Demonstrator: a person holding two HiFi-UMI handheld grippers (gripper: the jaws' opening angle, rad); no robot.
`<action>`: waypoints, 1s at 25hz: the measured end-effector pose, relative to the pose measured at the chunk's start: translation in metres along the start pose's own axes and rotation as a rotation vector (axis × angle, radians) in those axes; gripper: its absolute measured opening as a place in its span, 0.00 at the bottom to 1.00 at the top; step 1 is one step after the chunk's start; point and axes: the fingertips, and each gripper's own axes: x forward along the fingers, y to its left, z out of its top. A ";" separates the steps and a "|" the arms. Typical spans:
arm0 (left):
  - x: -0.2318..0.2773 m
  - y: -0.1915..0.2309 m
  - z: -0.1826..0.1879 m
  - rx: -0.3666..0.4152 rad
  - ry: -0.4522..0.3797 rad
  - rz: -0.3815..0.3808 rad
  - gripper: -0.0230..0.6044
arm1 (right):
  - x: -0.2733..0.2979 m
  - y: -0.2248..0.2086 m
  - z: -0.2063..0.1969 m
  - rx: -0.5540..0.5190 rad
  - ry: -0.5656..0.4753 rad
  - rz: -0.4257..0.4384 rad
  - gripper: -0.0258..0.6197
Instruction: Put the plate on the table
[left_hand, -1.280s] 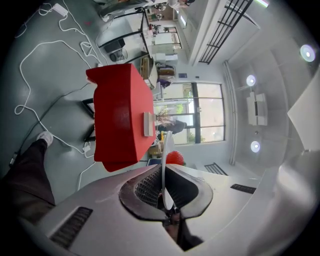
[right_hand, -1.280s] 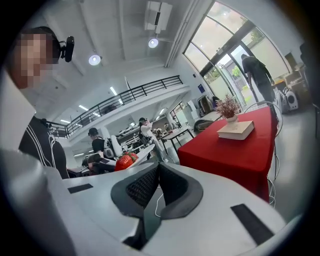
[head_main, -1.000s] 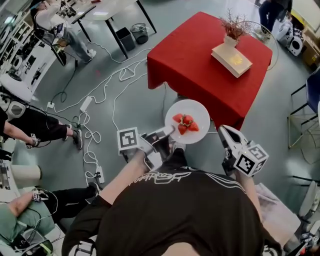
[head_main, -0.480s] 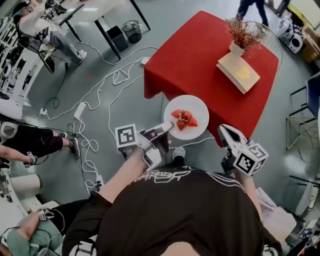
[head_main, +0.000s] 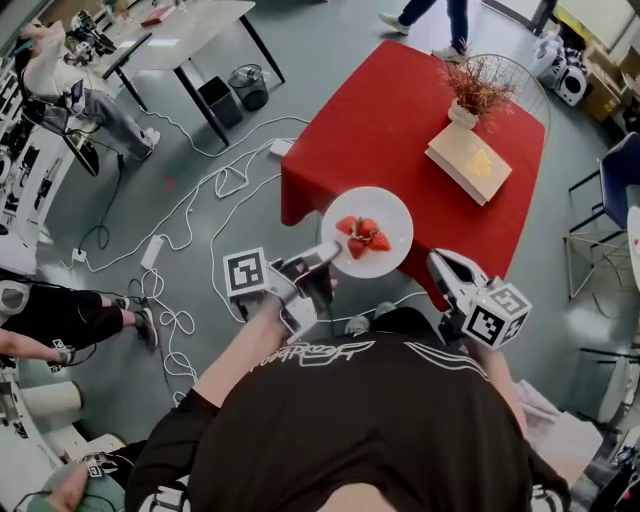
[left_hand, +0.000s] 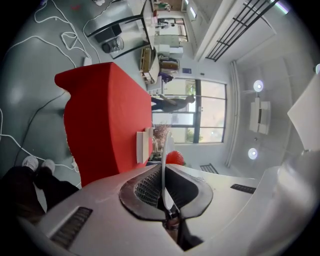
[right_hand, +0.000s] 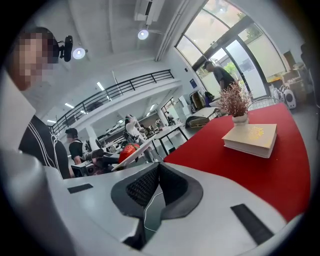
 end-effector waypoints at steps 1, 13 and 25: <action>0.001 0.001 0.002 0.001 -0.002 0.001 0.06 | 0.000 -0.002 0.001 -0.001 0.001 -0.003 0.05; 0.023 -0.001 0.025 -0.004 -0.032 0.004 0.06 | 0.019 -0.024 0.029 -0.008 -0.007 0.016 0.05; 0.070 -0.005 0.055 0.028 -0.056 0.011 0.06 | 0.040 -0.072 0.037 0.047 0.029 0.022 0.05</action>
